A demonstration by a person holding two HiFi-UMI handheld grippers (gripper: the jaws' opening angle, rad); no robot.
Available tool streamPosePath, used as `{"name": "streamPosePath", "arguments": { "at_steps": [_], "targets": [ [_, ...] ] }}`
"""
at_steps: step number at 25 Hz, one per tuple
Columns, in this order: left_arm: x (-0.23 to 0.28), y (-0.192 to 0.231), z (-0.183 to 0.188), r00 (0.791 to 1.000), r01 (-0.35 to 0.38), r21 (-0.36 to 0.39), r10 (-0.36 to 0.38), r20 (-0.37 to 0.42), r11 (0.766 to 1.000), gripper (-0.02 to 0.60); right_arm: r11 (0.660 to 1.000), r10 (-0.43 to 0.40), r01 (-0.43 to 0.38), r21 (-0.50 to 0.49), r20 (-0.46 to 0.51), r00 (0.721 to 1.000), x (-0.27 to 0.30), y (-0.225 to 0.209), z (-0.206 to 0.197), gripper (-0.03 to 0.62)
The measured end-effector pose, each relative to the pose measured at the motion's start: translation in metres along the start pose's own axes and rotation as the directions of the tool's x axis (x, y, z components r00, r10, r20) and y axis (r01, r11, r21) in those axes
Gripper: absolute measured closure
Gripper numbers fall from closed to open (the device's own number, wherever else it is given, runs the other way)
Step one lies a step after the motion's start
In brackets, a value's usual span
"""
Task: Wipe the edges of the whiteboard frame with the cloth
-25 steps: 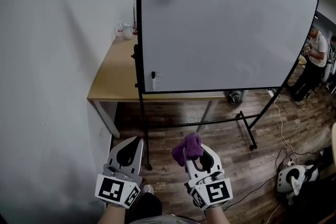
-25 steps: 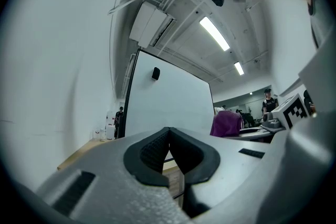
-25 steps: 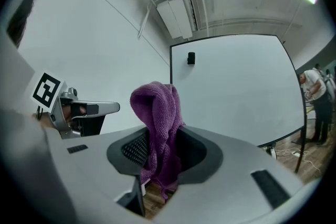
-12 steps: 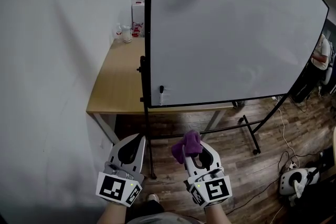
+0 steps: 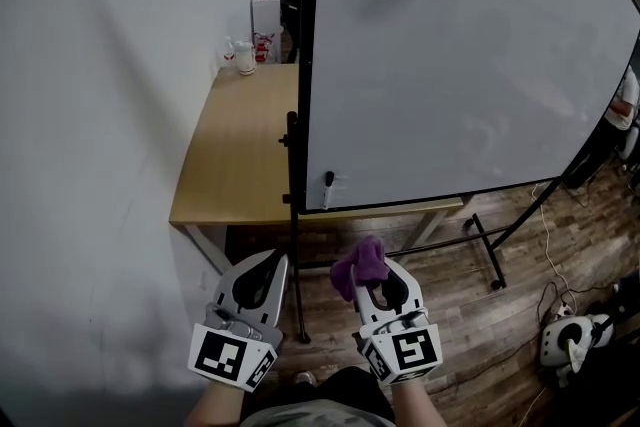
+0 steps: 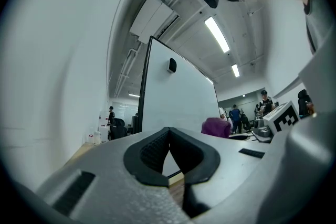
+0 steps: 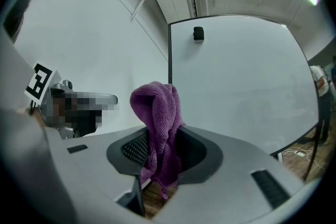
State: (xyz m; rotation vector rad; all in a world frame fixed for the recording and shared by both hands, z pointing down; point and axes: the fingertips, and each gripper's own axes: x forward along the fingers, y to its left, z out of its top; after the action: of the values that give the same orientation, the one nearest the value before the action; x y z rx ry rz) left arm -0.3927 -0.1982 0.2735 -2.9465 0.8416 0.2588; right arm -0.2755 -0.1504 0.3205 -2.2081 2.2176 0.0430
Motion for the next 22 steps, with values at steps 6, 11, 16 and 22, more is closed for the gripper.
{"name": "streamPosePath", "arguments": {
  "at_steps": [6, 11, 16, 22],
  "targets": [
    [0.02, 0.005, -0.017, 0.999, 0.021, -0.008, -0.022, -0.025, 1.0, 0.565, 1.0, -0.009, 0.009, 0.015, -0.034, 0.999, 0.021, -0.012, -0.018, 0.464],
    [0.035, 0.01, -0.036, 0.998, 0.012, -0.013, -0.013, -0.054, 1.0, 0.565, 0.999, 0.009, -0.006, 0.031, -0.075, 0.997, 0.043, -0.021, -0.039, 0.464],
    [0.05, 0.016, -0.048, 0.998, -0.014, -0.009, 0.014, -0.058, 1.0, 0.565, 0.999, 0.033, -0.03, 0.026, -0.107, 0.994, 0.07, -0.031, -0.055, 0.464],
    [0.063, 0.027, -0.066, 0.996, -0.055, -0.039, 0.053, -0.067, 0.998, 0.565, 0.997, 0.078, -0.074, 0.028, -0.164, 0.983, 0.101, -0.036, -0.083, 0.464]
  ]
}}
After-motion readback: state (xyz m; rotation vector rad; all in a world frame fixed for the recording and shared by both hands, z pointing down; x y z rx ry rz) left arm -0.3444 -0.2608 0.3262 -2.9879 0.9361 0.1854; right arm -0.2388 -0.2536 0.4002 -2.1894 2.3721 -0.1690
